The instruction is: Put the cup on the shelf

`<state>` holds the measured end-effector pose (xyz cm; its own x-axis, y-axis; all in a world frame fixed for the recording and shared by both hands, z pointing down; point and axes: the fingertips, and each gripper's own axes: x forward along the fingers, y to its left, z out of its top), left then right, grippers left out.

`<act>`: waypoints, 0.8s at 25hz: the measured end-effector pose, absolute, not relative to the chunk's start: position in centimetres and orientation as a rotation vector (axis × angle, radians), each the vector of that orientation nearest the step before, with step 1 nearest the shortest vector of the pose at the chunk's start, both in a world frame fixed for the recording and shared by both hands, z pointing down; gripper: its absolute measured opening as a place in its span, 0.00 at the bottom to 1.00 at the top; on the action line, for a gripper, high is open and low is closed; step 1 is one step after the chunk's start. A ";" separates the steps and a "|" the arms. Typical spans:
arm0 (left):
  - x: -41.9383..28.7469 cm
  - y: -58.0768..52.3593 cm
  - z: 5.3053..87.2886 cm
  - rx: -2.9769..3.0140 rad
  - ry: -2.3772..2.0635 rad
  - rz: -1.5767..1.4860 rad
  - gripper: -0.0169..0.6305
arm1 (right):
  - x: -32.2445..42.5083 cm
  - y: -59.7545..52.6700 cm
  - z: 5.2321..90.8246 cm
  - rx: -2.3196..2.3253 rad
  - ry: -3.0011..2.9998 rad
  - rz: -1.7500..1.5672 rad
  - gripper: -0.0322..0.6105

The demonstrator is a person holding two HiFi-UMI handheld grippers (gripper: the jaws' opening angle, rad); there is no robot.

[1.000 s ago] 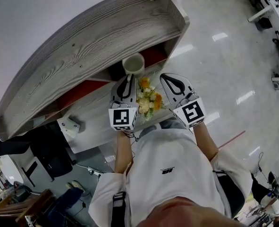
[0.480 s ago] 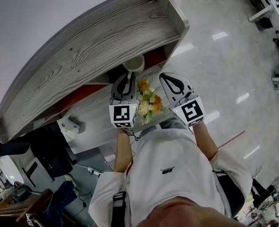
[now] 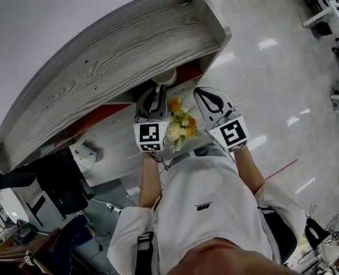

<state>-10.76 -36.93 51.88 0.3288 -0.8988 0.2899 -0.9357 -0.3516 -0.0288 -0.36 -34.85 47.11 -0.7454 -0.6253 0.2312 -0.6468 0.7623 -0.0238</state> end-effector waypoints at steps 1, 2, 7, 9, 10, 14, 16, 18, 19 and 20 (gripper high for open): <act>-10.8 -36.9 52.0 2.439 -1.695 0.391 0.11 | -0.4 -34.9 47.1 1.006 -2.749 0.151 0.09; -10.8 -36.9 52.0 2.438 -1.691 0.394 0.11 | -0.4 -34.9 47.1 1.008 -2.747 0.150 0.09; -10.7 -36.9 51.9 2.444 -1.679 0.390 0.11 | -0.5 -34.8 47.0 1.010 -2.748 0.152 0.09; -10.4 -36.8 52.0 2.452 -1.658 0.384 0.15 | -0.6 -34.7 46.9 1.009 -2.746 0.146 0.09; -10.3 -36.7 51.9 2.455 -1.648 0.376 0.21 | -0.6 -34.7 46.8 1.009 -2.746 0.143 0.09; -10.3 -36.7 51.3 2.458 -1.662 0.347 0.28 | -0.5 -34.4 46.9 1.018 -2.742 0.134 0.09; -10.5 -36.7 51.0 2.460 -1.672 0.345 0.29 | -0.5 -34.3 46.8 1.024 -2.742 0.132 0.09; -10.6 -36.7 50.7 2.466 -1.679 0.345 0.29 | -0.4 -34.1 46.7 1.034 -2.740 0.134 0.09; -10.6 -36.6 50.6 2.468 -1.683 0.347 0.29 | -0.3 -34.0 46.7 1.038 -2.740 0.132 0.09; -10.6 -36.5 50.4 2.472 -1.687 0.349 0.29 | -0.3 -33.9 46.5 1.042 -2.741 0.130 0.09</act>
<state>-10.62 -36.53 50.42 0.3487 -0.9002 0.2610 -0.9299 -0.3671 -0.0238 -0.27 -33.93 46.52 -0.7293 -0.6470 0.2227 -0.6651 0.7467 -0.0087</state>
